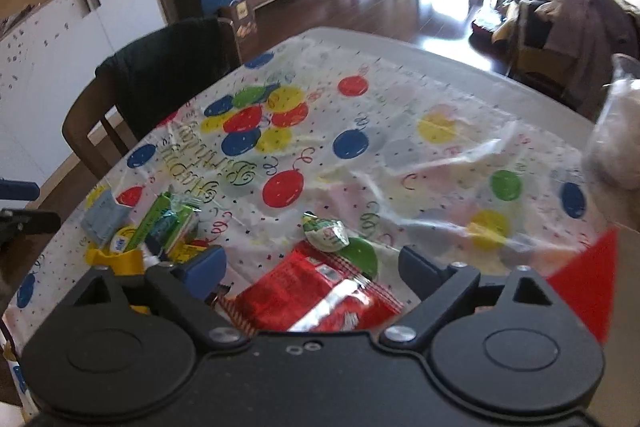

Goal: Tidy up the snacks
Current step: 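Grasp the blue-grey biscuit packet with the left gripper while the right gripper grasps the yogurt pouch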

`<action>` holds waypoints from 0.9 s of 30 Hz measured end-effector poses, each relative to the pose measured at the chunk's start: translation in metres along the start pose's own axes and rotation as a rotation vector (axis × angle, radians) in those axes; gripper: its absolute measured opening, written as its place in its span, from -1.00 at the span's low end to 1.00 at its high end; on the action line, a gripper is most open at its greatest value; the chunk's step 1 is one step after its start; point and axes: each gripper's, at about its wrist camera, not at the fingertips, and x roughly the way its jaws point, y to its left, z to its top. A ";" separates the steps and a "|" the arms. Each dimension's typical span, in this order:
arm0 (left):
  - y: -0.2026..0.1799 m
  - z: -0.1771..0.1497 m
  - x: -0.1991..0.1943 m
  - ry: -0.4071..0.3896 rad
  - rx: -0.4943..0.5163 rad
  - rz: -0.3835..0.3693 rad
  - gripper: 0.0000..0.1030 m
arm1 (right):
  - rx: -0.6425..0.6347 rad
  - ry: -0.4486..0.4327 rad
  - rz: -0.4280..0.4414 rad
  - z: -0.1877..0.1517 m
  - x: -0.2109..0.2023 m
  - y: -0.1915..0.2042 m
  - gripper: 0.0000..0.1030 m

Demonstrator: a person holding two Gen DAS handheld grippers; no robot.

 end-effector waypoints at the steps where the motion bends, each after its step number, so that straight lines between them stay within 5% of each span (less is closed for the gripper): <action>1: 0.001 0.000 0.005 0.014 0.000 0.006 0.65 | -0.003 0.011 0.004 0.002 0.006 -0.001 0.77; 16: 0.036 0.010 0.079 0.235 -0.037 -0.079 0.65 | -0.021 0.124 0.051 0.022 0.070 -0.008 0.34; 21: 0.044 0.012 0.084 0.237 -0.101 -0.070 0.65 | -0.002 0.147 0.040 0.022 0.082 -0.011 0.14; 27: 0.037 0.016 0.090 0.229 -0.047 -0.035 0.65 | -0.026 0.151 0.017 0.022 0.087 -0.009 -0.22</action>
